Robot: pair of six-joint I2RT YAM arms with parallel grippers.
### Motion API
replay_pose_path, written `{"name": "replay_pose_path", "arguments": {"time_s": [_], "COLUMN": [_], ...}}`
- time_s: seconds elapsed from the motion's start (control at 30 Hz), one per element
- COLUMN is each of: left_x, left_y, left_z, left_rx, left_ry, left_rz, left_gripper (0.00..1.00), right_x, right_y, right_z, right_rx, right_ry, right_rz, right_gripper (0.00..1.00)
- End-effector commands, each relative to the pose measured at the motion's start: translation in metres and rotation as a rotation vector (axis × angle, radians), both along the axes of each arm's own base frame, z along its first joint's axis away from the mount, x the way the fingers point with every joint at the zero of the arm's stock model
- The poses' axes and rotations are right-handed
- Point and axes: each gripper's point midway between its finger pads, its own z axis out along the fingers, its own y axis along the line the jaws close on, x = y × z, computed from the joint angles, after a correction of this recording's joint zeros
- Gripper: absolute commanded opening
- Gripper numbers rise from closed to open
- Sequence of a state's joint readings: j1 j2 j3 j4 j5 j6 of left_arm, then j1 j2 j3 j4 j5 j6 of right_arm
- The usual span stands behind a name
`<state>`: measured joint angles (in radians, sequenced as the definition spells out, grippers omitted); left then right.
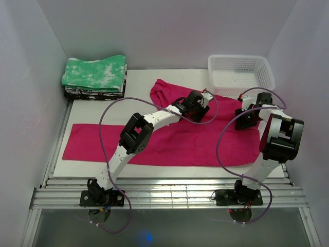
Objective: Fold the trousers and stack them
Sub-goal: Flatten the trousers out
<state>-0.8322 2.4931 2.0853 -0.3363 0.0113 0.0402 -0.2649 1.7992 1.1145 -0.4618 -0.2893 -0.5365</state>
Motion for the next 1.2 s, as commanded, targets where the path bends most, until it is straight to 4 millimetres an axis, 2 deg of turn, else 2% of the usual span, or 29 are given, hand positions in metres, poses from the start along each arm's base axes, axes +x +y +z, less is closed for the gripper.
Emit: {"name": "replay_pose_path", "arguments": {"time_s": [0.0, 0.07, 0.1, 0.17, 0.3, 0.33, 0.43, 0.53, 0.77, 0.83, 0.87, 0.93, 0.97, 1.0, 1.17], "left_x": [0.005, 0.018, 0.022, 0.029, 0.032, 0.032, 0.034, 0.032, 0.031, 0.032, 0.034, 0.037, 0.041, 0.043, 0.062], "left_y": [-0.007, -0.005, -0.005, -0.005, -0.008, -0.009, -0.009, -0.011, 0.001, 0.008, 0.013, 0.017, 0.021, 0.023, 0.042], "left_z": [0.107, 0.119, 0.106, 0.1, 0.08, 0.066, 0.048, 0.038, 0.002, -0.001, -0.002, 0.012, 0.017, 0.024, 0.084], "left_rx": [-0.215, -0.206, -0.185, -0.172, -0.151, -0.133, -0.107, -0.104, -0.027, -0.003, 0.009, -0.008, -0.016, -0.02, -0.084], "left_ry": [-0.146, -0.182, -0.176, -0.186, -0.172, -0.158, -0.145, -0.128, -0.102, -0.109, -0.113, -0.122, -0.124, -0.13, -0.195], "left_rz": [0.002, 0.055, 0.07, 0.094, 0.087, 0.086, 0.089, 0.081, 0.111, 0.128, 0.143, 0.157, 0.165, 0.169, 0.202], "left_gripper": [0.63, 0.6, 0.59, 0.58, 0.58, 0.58, 0.58, 0.58, 0.58, 0.53, 0.44, 0.34, 0.26, 0.24, 0.11], "right_x": [-0.024, -0.023, -0.023, -0.023, -0.023, -0.023, -0.022, -0.021, -0.021, -0.022, -0.023, -0.024, -0.024, -0.024, -0.025], "right_y": [-0.014, -0.014, -0.014, -0.013, -0.012, -0.012, -0.013, -0.013, -0.015, -0.018, -0.019, -0.023, -0.025, -0.027, -0.031], "right_z": [-0.031, -0.031, -0.031, -0.03, -0.026, -0.024, -0.021, -0.019, -0.02, -0.021, -0.023, -0.025, -0.026, -0.026, -0.028], "right_rx": [-0.073, -0.071, -0.07, -0.065, -0.069, -0.07, -0.074, -0.075, -0.086, -0.104, -0.111, -0.137, -0.144, -0.158, -0.185], "right_ry": [0.1, 0.098, 0.1, 0.097, 0.087, 0.084, 0.077, 0.071, 0.072, 0.076, 0.081, 0.082, 0.082, 0.079, 0.08], "right_rz": [0.003, 0.005, 0.004, 0.006, 0.015, 0.019, 0.025, 0.029, 0.039, 0.042, 0.046, 0.054, 0.055, 0.055, 0.068], "right_gripper": [0.51, 0.5, 0.5, 0.5, 0.5, 0.5, 0.5, 0.5, 0.5, 0.49, 0.49, 0.49, 0.49, 0.49, 0.48]}}
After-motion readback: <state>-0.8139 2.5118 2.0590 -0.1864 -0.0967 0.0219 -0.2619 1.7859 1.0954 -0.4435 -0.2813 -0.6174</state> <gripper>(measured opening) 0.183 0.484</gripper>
